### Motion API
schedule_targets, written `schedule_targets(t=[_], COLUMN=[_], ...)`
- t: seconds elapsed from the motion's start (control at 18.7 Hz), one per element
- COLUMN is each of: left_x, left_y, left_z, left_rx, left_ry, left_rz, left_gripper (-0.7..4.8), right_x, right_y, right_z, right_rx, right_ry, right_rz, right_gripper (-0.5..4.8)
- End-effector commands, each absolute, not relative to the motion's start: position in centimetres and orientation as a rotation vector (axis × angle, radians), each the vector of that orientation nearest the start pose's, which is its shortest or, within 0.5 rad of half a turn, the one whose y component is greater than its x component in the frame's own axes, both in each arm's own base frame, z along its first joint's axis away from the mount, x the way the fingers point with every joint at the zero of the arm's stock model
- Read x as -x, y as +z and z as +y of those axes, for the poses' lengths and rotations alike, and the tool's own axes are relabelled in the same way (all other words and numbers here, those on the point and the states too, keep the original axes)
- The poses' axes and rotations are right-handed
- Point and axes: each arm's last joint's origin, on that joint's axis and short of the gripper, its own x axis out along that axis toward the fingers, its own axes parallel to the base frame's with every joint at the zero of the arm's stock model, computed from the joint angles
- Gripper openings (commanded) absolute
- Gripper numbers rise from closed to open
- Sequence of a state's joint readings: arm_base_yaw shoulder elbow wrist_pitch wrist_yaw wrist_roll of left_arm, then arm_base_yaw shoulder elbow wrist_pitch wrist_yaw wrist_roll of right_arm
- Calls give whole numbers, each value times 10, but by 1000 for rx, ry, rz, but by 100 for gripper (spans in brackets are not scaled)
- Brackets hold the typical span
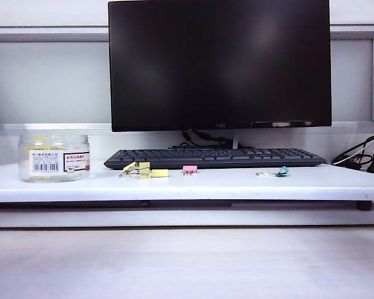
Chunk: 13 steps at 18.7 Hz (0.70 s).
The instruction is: Take the clips out of the round transparent plastic box and place them on the table.
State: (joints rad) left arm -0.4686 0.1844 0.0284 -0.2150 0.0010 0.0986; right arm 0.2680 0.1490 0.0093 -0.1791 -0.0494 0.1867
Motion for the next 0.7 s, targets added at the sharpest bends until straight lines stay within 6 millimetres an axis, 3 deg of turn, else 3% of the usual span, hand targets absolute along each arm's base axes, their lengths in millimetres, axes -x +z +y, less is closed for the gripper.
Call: schedule_targets(t=[0.05,0.59,0.7], left_x=[-93,-93,-93], left_y=[136,138,138], left_z=[-47,-48,-48], left_rx=[-124,-119,-115], left_ry=[-488,-489,-488], left_rz=[306,289,290], left_gripper=[120,120,121], right_x=[-97,-97,-96], right_y=[138,140,139], right_z=[30,32,32], right_rx=[-160,-166,-171], right_ry=[348,399,431], right_rz=[345,336,349], right_gripper=[198,197,169])
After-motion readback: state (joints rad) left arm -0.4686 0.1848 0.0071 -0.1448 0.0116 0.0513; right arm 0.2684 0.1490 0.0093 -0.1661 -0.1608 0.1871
